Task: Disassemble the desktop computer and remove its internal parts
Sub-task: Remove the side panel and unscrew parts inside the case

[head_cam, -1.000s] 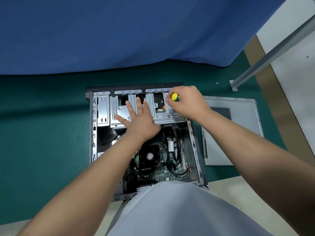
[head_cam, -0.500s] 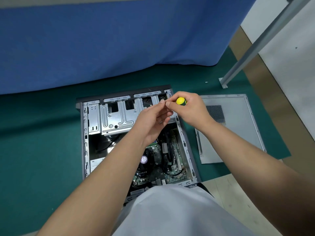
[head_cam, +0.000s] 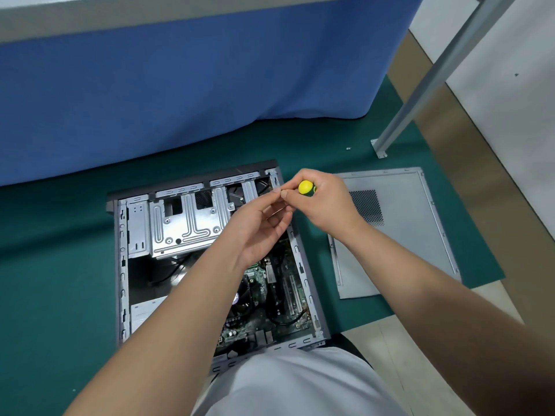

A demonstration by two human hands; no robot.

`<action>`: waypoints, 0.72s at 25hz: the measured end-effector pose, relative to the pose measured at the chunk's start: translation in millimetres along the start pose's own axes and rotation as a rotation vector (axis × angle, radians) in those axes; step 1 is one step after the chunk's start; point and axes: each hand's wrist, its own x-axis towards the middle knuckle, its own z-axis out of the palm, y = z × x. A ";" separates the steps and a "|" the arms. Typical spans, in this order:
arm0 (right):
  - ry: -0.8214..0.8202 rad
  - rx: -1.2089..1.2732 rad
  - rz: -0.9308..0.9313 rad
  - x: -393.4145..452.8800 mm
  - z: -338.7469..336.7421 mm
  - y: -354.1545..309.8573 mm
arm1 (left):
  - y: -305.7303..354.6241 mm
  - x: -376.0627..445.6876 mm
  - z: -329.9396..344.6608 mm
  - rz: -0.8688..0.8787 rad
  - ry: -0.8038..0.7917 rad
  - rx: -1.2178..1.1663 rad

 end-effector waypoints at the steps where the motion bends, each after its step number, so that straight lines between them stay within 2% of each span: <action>1: 0.008 -0.014 -0.012 1.7 -3.8 3.0 | -0.8 3.5 3.4 -0.003 0.004 0.003; 4: 0.024 -0.048 -0.025 8.1 -15.0 14.7 | -4.3 15.8 12.4 -0.016 0.025 0.018; 11: -0.067 0.148 0.102 20.4 -36.6 39.4 | -11.7 36.4 29.8 -0.025 0.051 0.058; 16: -0.016 -0.182 -0.077 18.1 -58.4 55.4 | -23.1 50.0 53.8 0.044 0.071 0.174; 18: -0.009 -0.238 -0.080 22.0 -70.6 61.8 | -27.5 56.2 65.6 0.117 0.083 0.271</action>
